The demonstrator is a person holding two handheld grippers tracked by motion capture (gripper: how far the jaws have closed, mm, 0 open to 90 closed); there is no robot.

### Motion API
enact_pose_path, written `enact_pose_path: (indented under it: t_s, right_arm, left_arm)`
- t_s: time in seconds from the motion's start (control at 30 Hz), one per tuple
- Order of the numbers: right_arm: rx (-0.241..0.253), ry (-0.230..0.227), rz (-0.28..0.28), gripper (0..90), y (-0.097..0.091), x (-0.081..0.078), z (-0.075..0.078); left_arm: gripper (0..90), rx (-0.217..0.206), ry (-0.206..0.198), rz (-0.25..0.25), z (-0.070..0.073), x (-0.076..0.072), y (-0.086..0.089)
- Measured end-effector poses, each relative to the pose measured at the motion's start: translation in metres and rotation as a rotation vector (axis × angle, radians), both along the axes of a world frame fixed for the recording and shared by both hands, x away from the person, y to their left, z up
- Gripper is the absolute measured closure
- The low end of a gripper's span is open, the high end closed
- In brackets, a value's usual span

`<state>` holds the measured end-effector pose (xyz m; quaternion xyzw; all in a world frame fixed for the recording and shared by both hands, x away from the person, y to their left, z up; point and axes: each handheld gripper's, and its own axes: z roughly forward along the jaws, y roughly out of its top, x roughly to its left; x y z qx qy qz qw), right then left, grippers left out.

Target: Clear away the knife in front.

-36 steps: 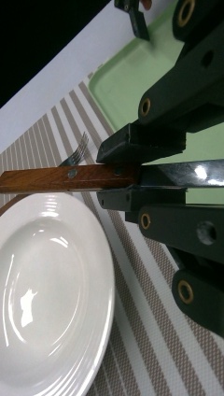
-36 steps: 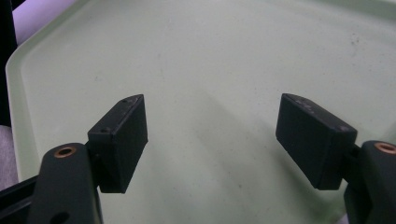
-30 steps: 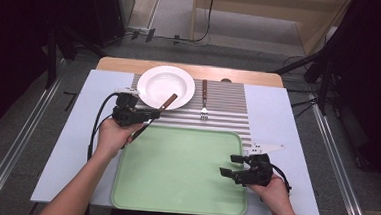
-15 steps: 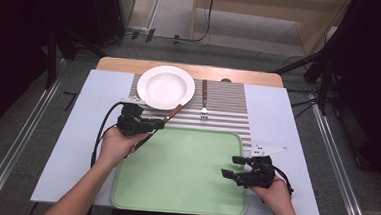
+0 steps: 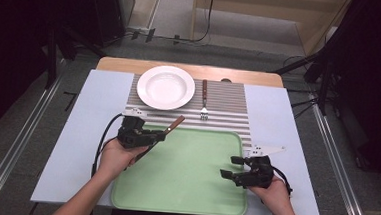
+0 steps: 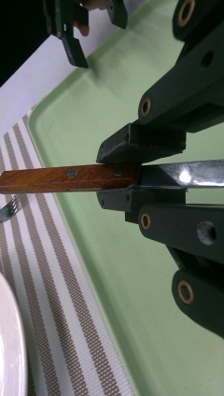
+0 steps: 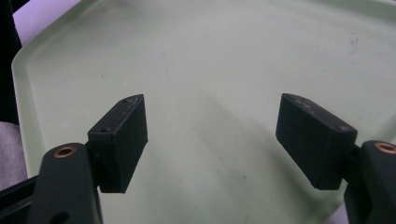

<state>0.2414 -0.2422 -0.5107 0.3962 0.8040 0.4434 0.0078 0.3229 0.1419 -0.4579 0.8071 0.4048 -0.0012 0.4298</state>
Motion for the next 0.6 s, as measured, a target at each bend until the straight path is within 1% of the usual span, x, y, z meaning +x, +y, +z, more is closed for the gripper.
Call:
enact_pose_path:
  t_s: [0.07, 0.13, 0.23, 0.27, 0.37, 0.4, 0.43, 0.47, 0.57, 0.6]
  right_arm:
    - [0.002, 0.001, 0.001, 24.0, 0.000, 0.000, 0.000]
    - [0.002, 0.000, 0.002, 24.0, 0.000, 0.000, 0.000]
    - [0.001, 0.000, 0.001, 24.1, 0.001, 0.000, 0.000]
    - [0.002, -0.003, 0.000, 24.0, 0.001, 0.000, 0.000]
    - [0.003, -0.010, -0.004, 24.1, 0.001, 0.000, 0.001]
    - [0.002, -0.005, -0.003, 24.1, 0.001, 0.000, 0.000]
    - [0.002, -0.005, -0.003, 24.1, 0.001, 0.000, 0.000]
    - [-0.001, -0.003, 0.001, 24.0, 0.002, 0.000, 0.000]
    - [-0.003, -0.005, 0.003, 24.1, 0.003, 0.000, 0.000]
    - [-0.003, -0.003, 0.004, 24.0, 0.003, 0.000, 0.000]
  left_arm:
    - [76.3, 0.002, -0.001, -0.003, -0.001, -0.004, 0.000]
    - [76.3, 0.007, -0.013, 0.001, -0.003, -0.009, 0.000]
    - [76.3, 0.010, -0.011, -0.003, -0.007, -0.015, 0.000]
    - [76.3, 0.015, -0.002, -0.005, -0.010, -0.018, 0.001]
    - [76.3, 0.016, 0.009, -0.002, -0.014, -0.020, 0.003]
    - [76.3, 0.018, -0.003, 0.007, -0.016, -0.023, 0.005]
    - [76.3, 0.018, -0.003, 0.007, -0.016, -0.023, 0.005]
    - [76.3, 0.017, -0.011, 0.018, -0.016, -0.026, 0.008]
    - [76.3, 0.014, -0.012, 0.028, -0.019, -0.027, 0.011]
    - [76.3, 0.023, -0.010, 0.034, -0.021, -0.027, 0.012]
